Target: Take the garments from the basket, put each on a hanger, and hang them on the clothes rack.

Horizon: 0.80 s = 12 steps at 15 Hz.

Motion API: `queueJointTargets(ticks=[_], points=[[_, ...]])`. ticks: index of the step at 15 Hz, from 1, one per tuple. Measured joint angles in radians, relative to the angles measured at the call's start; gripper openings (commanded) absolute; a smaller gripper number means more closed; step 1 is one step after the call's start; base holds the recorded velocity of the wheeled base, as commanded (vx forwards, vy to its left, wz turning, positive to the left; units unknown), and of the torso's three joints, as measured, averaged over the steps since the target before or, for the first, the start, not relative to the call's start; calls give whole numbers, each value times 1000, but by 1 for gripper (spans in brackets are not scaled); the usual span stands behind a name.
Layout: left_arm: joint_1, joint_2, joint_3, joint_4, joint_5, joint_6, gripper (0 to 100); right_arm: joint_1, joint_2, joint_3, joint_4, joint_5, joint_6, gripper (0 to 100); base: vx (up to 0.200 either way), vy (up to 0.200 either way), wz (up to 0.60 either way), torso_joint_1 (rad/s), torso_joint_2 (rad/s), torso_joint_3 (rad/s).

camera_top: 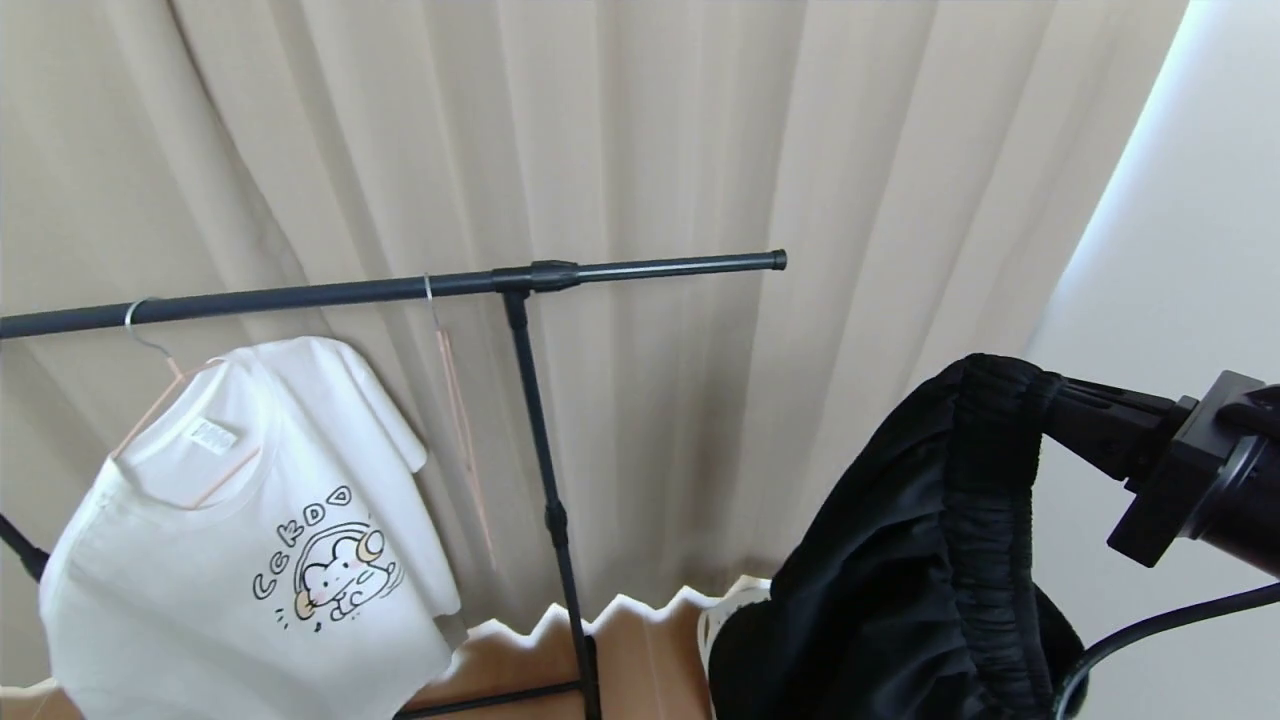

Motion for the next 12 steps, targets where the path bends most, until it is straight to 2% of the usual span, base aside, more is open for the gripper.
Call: queueJointTargets(ticks=[8, 12], points=[[0, 0, 0, 0, 0, -1, 100, -1, -5, 0, -1, 0, -20, 0, 0, 200, 0, -2, 0, 2], [0, 0, 0, 0, 1, -1, 100, -1, -5, 1, -1, 0, -20, 0, -200, 0, 0, 7, 4, 0]])
